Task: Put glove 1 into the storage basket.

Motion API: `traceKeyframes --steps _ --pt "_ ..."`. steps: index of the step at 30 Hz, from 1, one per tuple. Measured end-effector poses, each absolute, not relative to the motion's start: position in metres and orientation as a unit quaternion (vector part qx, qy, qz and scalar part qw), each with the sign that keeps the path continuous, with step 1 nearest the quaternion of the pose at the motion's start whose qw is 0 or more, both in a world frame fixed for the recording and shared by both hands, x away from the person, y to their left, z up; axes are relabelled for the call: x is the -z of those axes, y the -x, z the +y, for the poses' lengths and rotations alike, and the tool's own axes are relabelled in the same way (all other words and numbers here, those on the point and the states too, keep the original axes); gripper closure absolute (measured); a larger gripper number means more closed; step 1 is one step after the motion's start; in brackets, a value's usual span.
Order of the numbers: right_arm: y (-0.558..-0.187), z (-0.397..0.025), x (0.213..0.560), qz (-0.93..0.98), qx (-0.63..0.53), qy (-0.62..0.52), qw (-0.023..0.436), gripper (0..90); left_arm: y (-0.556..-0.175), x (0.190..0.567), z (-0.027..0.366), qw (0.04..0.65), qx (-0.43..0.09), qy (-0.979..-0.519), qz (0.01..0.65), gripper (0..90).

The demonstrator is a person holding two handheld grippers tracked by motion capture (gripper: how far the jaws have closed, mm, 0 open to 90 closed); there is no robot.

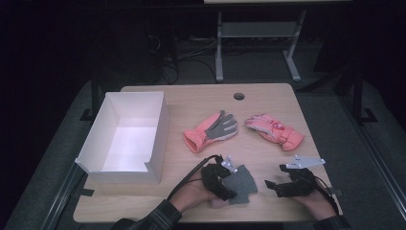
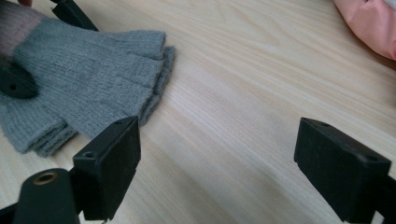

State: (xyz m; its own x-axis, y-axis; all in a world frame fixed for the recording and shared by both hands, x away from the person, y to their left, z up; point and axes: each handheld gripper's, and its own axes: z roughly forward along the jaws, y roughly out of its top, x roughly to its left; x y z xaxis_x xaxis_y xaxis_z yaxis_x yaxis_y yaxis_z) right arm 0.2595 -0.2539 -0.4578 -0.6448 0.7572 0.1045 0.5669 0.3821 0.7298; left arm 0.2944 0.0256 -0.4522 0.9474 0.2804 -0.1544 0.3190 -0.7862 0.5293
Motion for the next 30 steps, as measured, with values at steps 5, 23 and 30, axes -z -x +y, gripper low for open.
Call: traceKeyframes --steps 5,23,30 --pt "-0.259 -0.255 0.457 0.822 -0.386 -0.401 0.123 14.4 -0.296 0.451 0.025 0.284 0.056 -0.946 0.148 50.5" --pt "-0.257 -0.251 0.456 0.824 -0.385 -0.397 0.122 14.4 -0.301 0.44 0.03 0.3 0.103 -0.932 0.173 66.1" --pt "-0.258 -0.253 0.458 0.823 -0.385 -0.4 0.122 14.4 -0.304 0.424 0.038 0.317 0.11 -0.924 0.182 66.1"
